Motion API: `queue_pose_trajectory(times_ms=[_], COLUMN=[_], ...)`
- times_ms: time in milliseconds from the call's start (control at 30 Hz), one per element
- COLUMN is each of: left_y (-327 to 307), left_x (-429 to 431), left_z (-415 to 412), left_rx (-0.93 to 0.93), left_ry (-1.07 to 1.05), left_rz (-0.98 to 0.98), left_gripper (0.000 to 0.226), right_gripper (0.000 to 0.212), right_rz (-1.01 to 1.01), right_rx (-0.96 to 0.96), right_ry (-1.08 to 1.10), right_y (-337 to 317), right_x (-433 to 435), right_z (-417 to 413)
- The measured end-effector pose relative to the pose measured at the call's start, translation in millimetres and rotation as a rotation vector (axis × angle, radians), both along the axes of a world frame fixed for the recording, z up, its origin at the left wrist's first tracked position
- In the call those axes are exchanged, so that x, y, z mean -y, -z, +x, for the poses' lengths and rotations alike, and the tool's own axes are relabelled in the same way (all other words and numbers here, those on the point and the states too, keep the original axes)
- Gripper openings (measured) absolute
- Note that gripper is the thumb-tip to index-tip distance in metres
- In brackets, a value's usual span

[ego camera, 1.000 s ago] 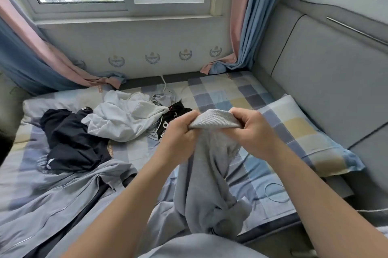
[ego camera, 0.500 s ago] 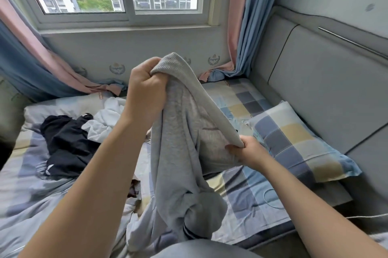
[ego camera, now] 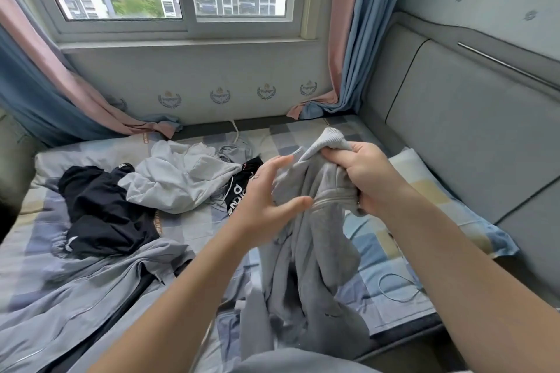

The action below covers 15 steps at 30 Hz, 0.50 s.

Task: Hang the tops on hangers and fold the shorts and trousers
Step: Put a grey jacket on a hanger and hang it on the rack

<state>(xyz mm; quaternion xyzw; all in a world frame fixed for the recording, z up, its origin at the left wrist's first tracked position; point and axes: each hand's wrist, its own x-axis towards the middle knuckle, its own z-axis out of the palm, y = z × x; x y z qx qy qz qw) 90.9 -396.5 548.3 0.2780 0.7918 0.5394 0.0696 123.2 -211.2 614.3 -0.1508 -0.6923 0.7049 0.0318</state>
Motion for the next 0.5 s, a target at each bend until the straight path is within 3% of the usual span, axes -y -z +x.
queue_pose_trajectory(times_ms=[100,267,367,500], left_y=[2.5,7.0,7.8,5.6], left_x=[-3.8,-16.3,-24.0,-10.6], left_z=[7.7,17.1,17.9,7.6], left_rx=[-0.118,0.058,0.009,-0.030], left_ry=[-0.085,0.178,0.054,-0.153], left_rz=[0.021,0.051,0.166,0.159], left_gripper=[0.063,0.032,0.017,0.024], right_gripper=[0.024,0.027,0.020,0.055], right_rz=[-0.112,-0.310,-0.290,-0.290], right_rx=[0.018,-0.012,-0.067,-0.168], right_ry=[0.057,-0.018,-0.146,-0.253], right_y=[-10.5,-27.1,-31.5,-18.9], right_x=[1.7,4.2,5.1,-3.8], right_z=[2.0,8.0,12.0,19.3])
